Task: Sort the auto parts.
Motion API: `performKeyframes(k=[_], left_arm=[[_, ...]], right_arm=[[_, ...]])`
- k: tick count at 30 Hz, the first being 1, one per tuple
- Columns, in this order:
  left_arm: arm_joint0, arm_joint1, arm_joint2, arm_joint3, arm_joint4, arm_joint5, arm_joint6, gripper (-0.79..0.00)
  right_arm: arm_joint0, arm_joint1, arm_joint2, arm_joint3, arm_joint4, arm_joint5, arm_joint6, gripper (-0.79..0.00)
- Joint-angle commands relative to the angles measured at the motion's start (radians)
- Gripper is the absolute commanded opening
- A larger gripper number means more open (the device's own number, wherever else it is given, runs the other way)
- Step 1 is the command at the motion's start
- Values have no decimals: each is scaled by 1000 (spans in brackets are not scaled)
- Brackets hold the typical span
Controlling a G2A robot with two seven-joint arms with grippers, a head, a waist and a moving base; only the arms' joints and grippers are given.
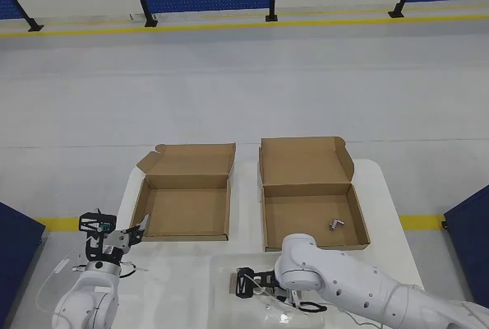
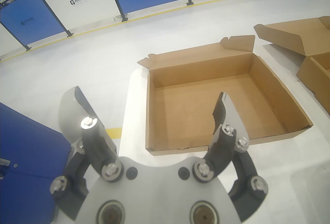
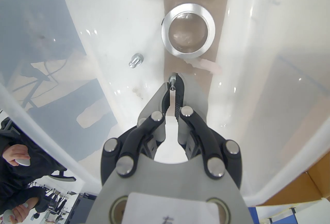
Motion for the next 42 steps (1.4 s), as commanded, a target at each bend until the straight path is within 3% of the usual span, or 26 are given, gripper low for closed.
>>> performKeyframes(k=[1, 4, 22, 26, 34, 42], left_arm=[[0, 0, 0, 0, 0, 0, 0, 0], [0, 0, 0, 0, 0, 0, 0, 0], [0, 0, 0, 0, 0, 0, 0, 0], [0, 0, 0, 0, 0, 0, 0, 0], [0, 0, 0, 0, 0, 0, 0, 0], [0, 0, 0, 0, 0, 0, 0, 0]], right_arm=[[-20, 20, 30, -39, -3, 9, 9, -785], [-50, 47, 76, -88, -3, 20, 11, -785], [-50, 47, 76, -88, -3, 20, 11, -785], [-70, 59, 110, -81, 31, -5, -51, -785], [-150, 139, 291, -125, 215, -164, -133, -785], [-253, 258, 424, -151, 362, -360, -329, -785]])
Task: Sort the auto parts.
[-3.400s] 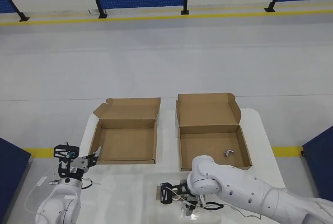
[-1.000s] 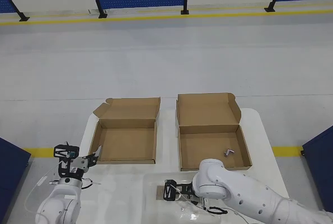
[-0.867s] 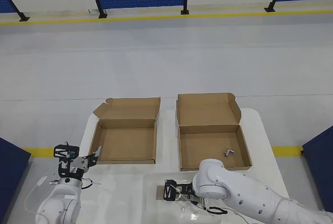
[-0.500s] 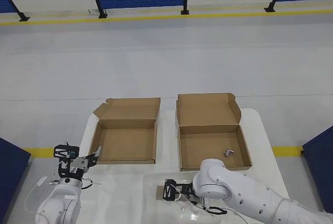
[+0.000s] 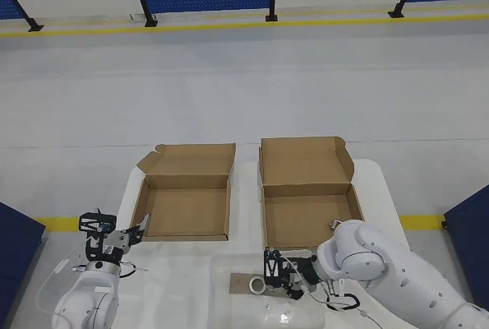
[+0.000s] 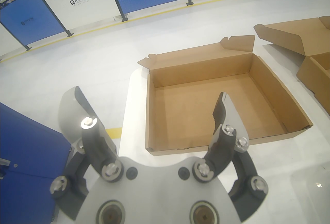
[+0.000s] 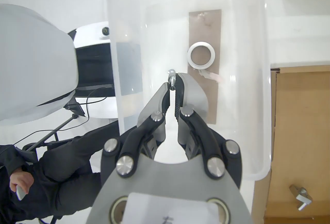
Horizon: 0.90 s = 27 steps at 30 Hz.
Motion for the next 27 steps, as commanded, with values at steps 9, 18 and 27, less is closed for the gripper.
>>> performKeyframes(k=[9, 18, 27], left_arm=[[0, 0, 0, 0, 0, 0, 0, 0], [0, 0, 0, 0, 0, 0, 0, 0], [0, 0, 0, 0, 0, 0, 0, 0]], right_arm=[[-52, 84, 52, 36, 65, -156, -156, -785], [-52, 84, 52, 36, 65, -156, -156, -785], [-90, 106, 103, 113, 235, -293, -312, -785]])
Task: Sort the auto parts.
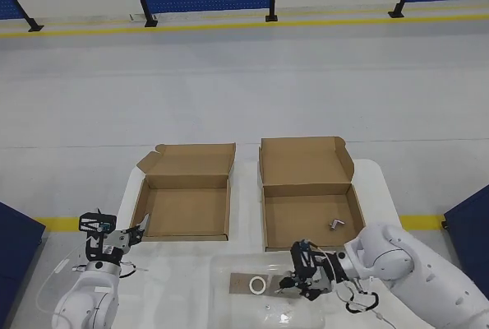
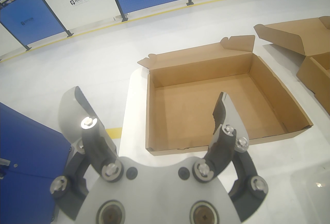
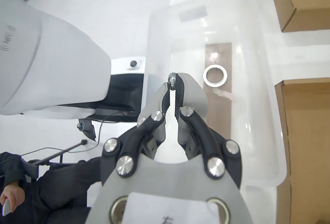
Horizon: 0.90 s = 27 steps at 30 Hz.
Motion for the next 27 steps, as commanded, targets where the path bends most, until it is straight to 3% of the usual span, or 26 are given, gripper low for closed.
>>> performKeyframes(k=[1, 7, 12, 27], left_arm=[[0, 0, 0, 0, 0, 0, 0, 0], [0, 0, 0, 0, 0, 0, 0, 0], [0, 0, 0, 0, 0, 0, 0, 0], [0, 0, 0, 0, 0, 0, 0, 0]], right_arm=[[-12, 15, 20, 1, 68, -7, -26, -785], [-71, 60, 80, -38, 302, -7, -55, -785], [-116, 77, 129, -42, 537, -7, -1, -785], [-129, 74, 126, -52, 584, -7, -33, -785]])
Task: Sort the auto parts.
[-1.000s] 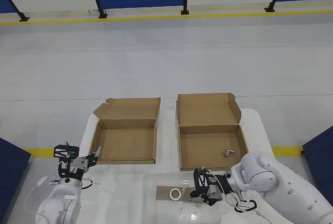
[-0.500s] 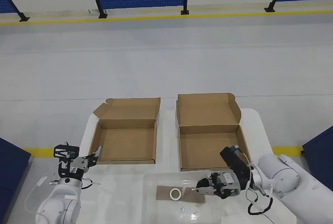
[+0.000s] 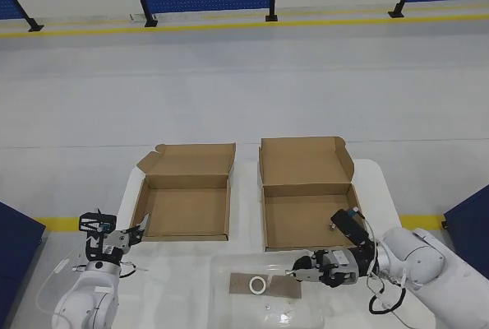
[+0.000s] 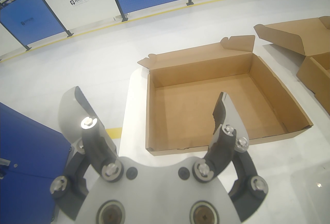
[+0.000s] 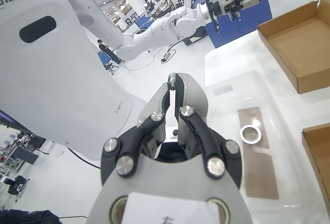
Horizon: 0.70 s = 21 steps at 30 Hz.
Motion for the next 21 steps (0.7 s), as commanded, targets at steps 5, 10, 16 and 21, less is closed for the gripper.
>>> performKeyframes(k=[5, 10, 16, 21], left_arm=[[0, 0, 0, 0, 0, 0, 0, 0], [0, 0, 0, 0, 0, 0, 0, 0], [0, 0, 0, 0, 0, 0, 0, 0], [0, 0, 0, 0, 0, 0, 0, 0]], right_arm=[[-16, 2, 1, -50, 275, -2, 11, -785], [-6, 15, -21, -127, 437, -2, 11, -785], [16, 17, -58, -180, 552, -2, 11, -785], [16, 17, -58, -180, 552, -2, 11, -785]])
